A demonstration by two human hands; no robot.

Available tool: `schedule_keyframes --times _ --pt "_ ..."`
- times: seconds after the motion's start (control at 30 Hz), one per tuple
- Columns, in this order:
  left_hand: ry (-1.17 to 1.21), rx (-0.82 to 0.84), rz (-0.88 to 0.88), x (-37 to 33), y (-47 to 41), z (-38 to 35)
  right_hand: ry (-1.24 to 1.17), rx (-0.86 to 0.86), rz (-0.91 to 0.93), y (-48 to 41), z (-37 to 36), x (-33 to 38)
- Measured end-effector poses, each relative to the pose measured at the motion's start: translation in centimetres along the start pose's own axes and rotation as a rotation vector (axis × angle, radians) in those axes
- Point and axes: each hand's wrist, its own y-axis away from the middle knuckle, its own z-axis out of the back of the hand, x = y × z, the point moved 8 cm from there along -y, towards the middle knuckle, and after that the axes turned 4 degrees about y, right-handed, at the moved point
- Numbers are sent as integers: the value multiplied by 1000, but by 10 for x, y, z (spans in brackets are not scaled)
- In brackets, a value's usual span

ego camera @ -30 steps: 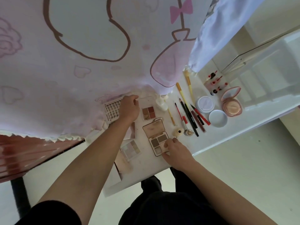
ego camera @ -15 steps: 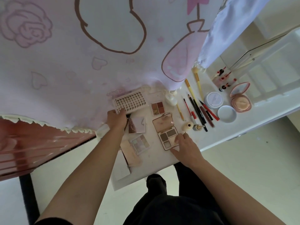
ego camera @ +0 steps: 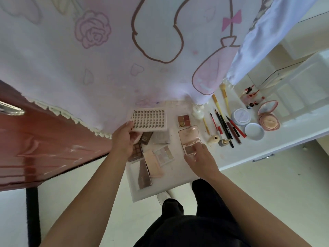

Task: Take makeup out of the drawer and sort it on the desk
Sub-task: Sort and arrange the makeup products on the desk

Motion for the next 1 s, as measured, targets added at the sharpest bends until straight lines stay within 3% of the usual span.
schedule_keyframes --times 0.1,0.2,0.43,0.6,1.0 --pt "-84 122 -51 -9 19 9 -213 31 155 3 5 53" --pt "-180 207 -90 -15 39 16 -163 113 265 8 3 94" --pt "-156 450 -107 -21 82 19 -92 195 187 26 -4 101" --pt "-190 717 -36 -10 100 16 -240 230 192 48 -3 110" --pt "-147 742 -19 -18 110 17 -345 291 185 62 -2 129"
